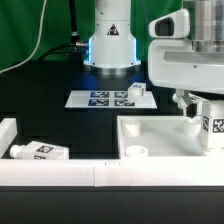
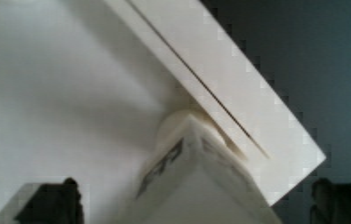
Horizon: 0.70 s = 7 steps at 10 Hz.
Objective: Assemble one leg
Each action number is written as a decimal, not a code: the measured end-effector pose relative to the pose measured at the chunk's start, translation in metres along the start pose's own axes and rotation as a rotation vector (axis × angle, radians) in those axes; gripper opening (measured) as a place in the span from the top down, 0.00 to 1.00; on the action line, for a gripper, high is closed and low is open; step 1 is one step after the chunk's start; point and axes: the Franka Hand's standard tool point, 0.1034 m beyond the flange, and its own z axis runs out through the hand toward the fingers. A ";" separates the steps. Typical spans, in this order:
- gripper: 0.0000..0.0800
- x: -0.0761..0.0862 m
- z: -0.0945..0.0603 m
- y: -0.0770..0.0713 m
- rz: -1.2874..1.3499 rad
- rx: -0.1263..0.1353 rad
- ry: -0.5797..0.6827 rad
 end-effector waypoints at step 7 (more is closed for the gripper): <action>0.41 -0.003 0.007 -0.002 -0.326 -0.047 -0.001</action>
Offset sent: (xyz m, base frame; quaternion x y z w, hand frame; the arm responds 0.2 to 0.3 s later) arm 0.0000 0.0000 0.0000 0.0000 0.0000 0.0650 0.9979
